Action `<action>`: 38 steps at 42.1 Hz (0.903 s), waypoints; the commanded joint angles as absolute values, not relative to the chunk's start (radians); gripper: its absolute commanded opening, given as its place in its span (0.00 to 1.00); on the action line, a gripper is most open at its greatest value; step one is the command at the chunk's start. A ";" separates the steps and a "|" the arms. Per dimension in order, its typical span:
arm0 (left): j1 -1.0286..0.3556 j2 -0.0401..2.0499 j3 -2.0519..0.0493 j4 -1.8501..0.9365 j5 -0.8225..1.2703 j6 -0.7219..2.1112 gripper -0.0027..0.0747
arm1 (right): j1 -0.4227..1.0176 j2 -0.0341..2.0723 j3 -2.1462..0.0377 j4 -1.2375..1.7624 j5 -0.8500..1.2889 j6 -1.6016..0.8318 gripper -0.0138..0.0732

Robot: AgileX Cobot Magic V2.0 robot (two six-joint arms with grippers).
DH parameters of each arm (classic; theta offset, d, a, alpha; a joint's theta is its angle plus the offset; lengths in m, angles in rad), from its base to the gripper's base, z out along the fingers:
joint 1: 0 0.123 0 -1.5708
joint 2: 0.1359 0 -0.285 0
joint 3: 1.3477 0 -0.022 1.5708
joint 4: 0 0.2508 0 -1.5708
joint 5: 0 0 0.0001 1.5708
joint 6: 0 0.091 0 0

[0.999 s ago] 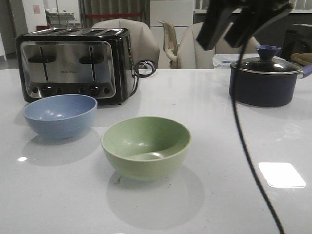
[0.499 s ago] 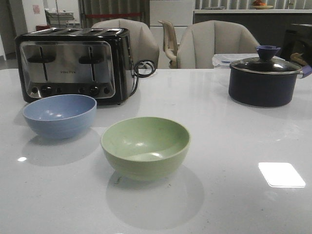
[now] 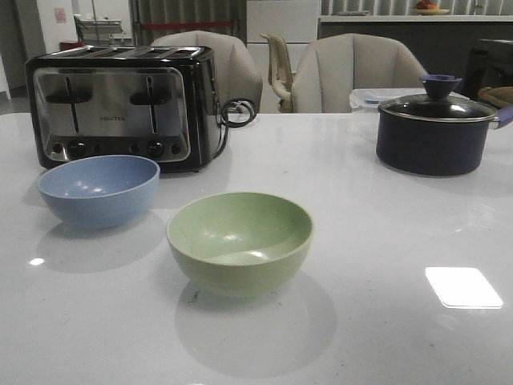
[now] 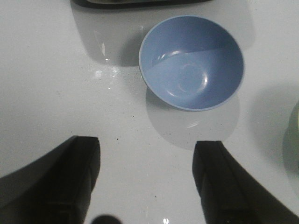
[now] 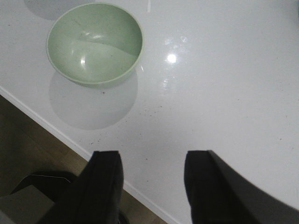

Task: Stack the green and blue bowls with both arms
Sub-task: 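Open the right gripper and raise it away from the green bowl, then lower the left gripper onto the rim of the light blue bowl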

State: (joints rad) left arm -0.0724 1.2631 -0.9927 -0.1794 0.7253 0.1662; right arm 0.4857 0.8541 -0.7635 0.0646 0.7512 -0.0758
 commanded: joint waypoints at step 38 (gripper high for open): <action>-0.113 1.935 -1.446 -0.217 0.627 0.166 0.53 | 0.481 0.851 -0.789 0.057 0.691 -0.085 0.66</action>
State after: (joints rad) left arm -0.1089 1.9875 -1.4114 -0.2306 0.6546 0.1662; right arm 0.4857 0.8541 -0.7617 0.0646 0.7512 -0.0758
